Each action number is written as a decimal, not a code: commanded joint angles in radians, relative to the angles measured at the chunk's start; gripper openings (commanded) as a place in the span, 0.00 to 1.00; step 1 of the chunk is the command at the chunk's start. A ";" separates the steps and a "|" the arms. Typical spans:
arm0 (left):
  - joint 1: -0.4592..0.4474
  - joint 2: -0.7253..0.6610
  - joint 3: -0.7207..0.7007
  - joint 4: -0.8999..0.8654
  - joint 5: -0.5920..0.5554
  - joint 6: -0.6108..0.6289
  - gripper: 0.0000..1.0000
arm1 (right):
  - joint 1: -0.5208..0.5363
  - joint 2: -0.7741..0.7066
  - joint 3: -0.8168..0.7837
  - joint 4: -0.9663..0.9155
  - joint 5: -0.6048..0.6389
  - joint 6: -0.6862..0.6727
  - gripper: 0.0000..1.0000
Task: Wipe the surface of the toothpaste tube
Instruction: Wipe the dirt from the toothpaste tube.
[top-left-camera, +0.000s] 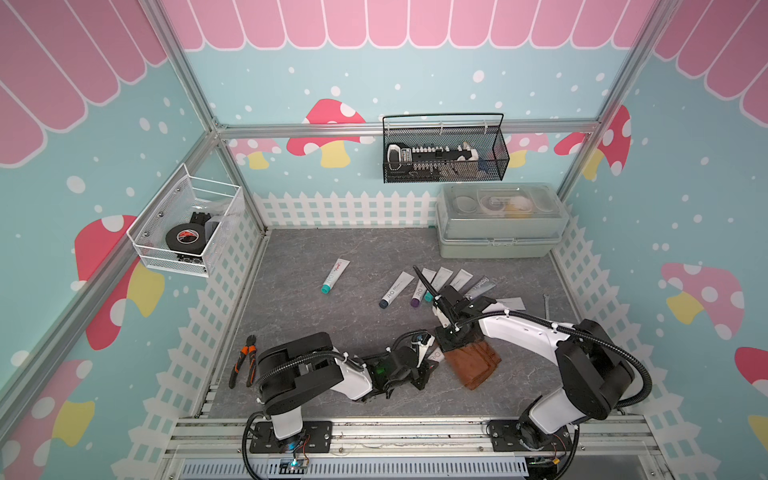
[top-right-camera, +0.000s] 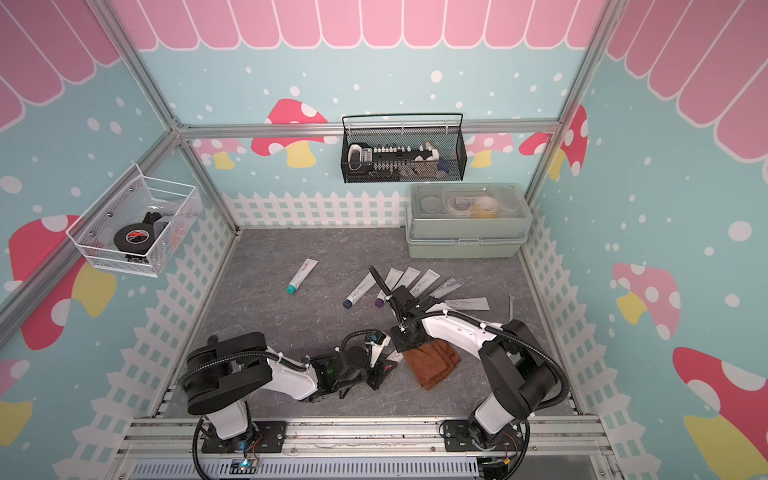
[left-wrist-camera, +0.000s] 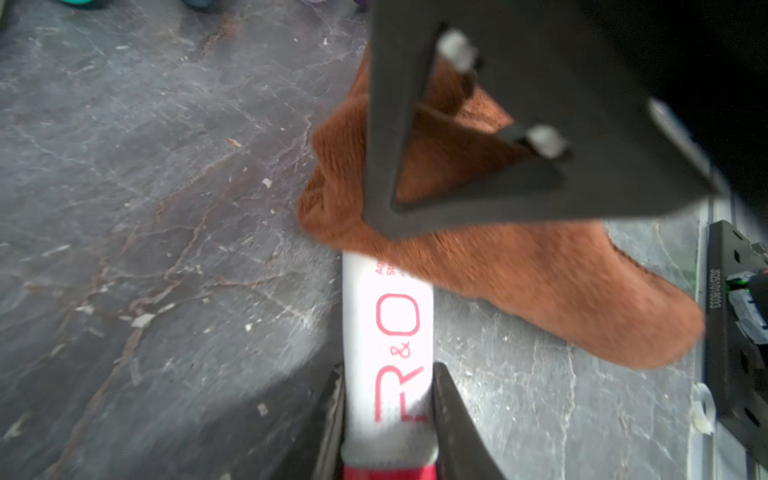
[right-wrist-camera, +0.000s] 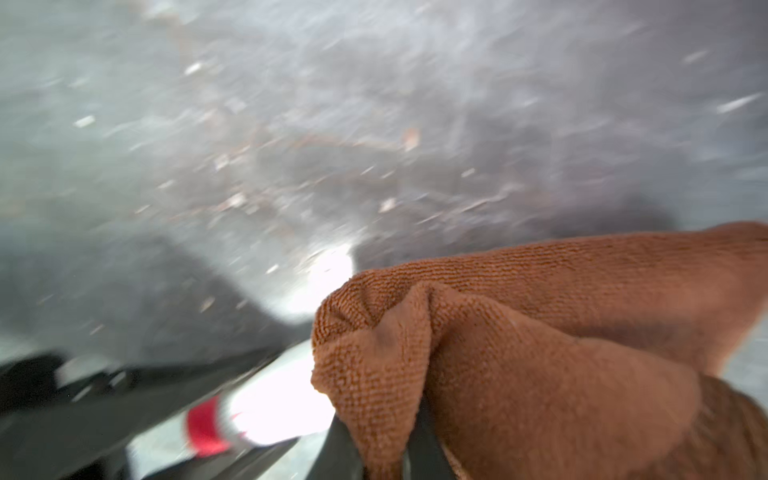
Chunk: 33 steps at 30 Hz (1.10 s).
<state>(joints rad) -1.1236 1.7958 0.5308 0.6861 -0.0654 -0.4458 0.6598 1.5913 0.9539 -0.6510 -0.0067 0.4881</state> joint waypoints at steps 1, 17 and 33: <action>-0.002 0.022 -0.076 -0.198 -0.030 -0.031 0.26 | -0.050 0.087 -0.035 -0.108 0.225 -0.005 0.08; -0.002 0.049 -0.070 -0.192 -0.026 -0.034 0.26 | -0.077 -0.021 -0.065 -0.013 -0.059 -0.030 0.08; -0.002 0.026 -0.070 -0.217 -0.045 -0.034 0.26 | -0.055 0.075 -0.066 -0.032 0.069 -0.018 0.07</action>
<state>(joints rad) -1.1282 1.7878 0.5175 0.6899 -0.0795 -0.4465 0.6353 1.5677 0.9257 -0.6384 -0.0723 0.4755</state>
